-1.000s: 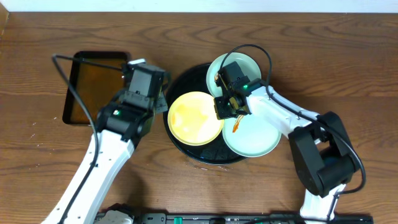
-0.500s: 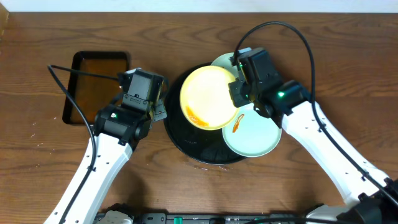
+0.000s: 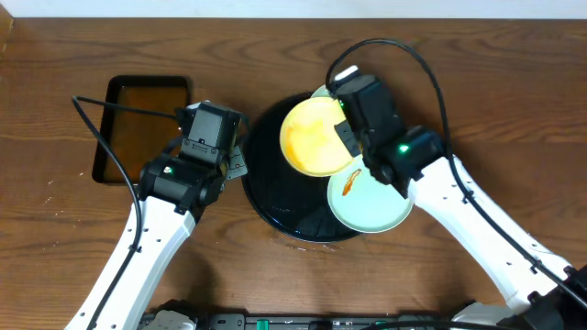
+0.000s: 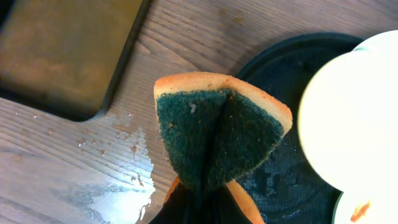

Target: Clean dirty plates on tray and stack at the side

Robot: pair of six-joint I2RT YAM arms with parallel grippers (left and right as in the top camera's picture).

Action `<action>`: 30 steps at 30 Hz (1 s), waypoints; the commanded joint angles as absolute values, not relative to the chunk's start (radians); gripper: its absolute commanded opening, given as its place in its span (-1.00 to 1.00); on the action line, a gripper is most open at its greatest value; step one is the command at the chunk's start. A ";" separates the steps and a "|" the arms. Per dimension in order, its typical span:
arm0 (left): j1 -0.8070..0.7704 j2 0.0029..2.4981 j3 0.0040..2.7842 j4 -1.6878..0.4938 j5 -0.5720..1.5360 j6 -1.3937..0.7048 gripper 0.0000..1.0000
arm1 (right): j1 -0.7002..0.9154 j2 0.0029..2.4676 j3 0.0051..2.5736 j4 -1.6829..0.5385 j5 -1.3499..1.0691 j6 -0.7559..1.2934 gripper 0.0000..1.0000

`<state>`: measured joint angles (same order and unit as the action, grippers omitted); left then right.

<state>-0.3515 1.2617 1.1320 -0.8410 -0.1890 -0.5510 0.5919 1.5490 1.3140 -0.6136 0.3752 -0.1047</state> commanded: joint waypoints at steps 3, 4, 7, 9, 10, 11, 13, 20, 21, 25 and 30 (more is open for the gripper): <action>-0.352 1.248 1.130 -0.841 -0.194 -0.563 -0.85 | 0.555 1.548 1.333 -0.699 0.297 0.193 -0.70; -0.352 1.248 1.130 -0.841 -0.194 -0.563 -0.85 | 0.538 1.556 1.333 -0.710 0.249 0.214 -0.68; -0.352 1.248 1.130 -0.841 -0.194 -0.563 -0.85 | 0.483 1.591 1.333 -0.728 0.113 0.239 -0.67; -0.352 1.248 1.130 -0.840 -0.194 -0.563 -0.85 | 0.444 1.636 1.333 -0.729 -0.020 0.229 0.01; -0.352 1.248 1.130 -0.840 -0.194 -0.563 -0.85 | 0.435 1.653 1.333 -0.727 -0.080 0.213 0.22; -0.352 1.248 1.130 -0.840 -0.194 -0.563 -0.85 | 0.430 1.668 1.333 -0.725 -0.133 0.204 0.33; -0.352 1.248 1.130 -0.841 -0.194 -0.563 -0.85 | 0.426 1.708 1.333 -0.722 -0.238 0.208 0.70; -0.352 1.248 1.129 -0.841 -0.194 -0.563 -0.85 | 0.445 1.869 1.332 -0.626 -0.146 0.336 0.79; -0.352 1.248 1.129 -0.841 -0.194 -0.563 -0.84 | 0.447 1.903 1.332 -0.608 -0.121 0.336 0.79; -0.352 1.249 1.128 -0.840 -0.194 -0.563 -0.85 | 0.446 1.958 1.332 -0.556 -0.113 0.311 0.72; -0.352 1.267 1.128 -0.836 -0.194 -0.563 -0.85 | 0.460 1.962 1.332 -0.515 -0.112 0.282 0.47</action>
